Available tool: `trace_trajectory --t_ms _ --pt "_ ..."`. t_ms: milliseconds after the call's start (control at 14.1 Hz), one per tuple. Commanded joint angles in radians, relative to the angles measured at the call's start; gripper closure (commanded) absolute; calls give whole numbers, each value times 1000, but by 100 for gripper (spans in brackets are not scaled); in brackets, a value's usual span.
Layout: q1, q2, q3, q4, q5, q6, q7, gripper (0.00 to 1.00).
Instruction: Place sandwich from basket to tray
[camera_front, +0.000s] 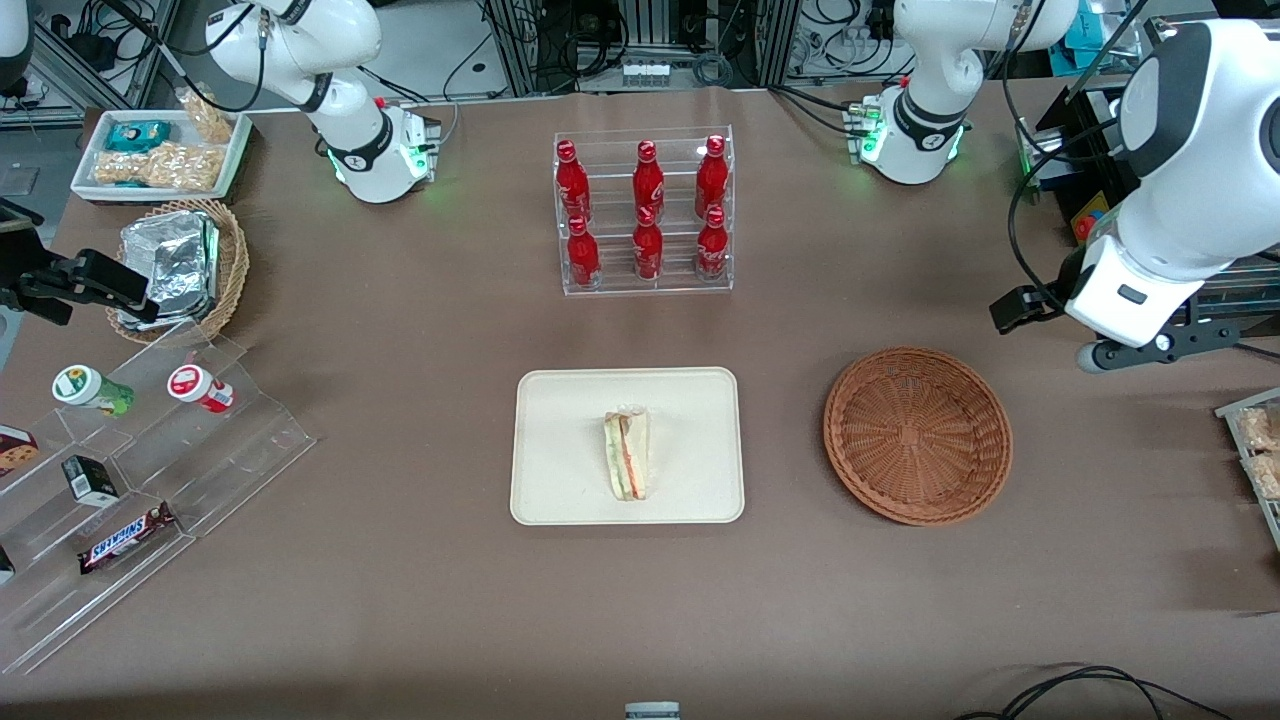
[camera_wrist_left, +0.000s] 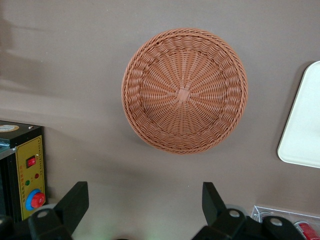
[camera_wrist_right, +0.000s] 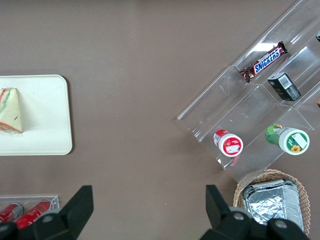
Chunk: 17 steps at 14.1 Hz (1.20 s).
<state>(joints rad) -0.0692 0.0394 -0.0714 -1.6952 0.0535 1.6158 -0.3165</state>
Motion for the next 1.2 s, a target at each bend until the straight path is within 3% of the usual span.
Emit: trace_trajectory --t_ms 0,354,779,1133 --pt "124 -39 -109 -17 -3 -5 54 0" --pt "148 -46 -108 -6 -7 -5 90 0" --pt "39 -67 15 12 -6 -16 94 0" --pt "17 -84 65 35 -20 -89 267 0"
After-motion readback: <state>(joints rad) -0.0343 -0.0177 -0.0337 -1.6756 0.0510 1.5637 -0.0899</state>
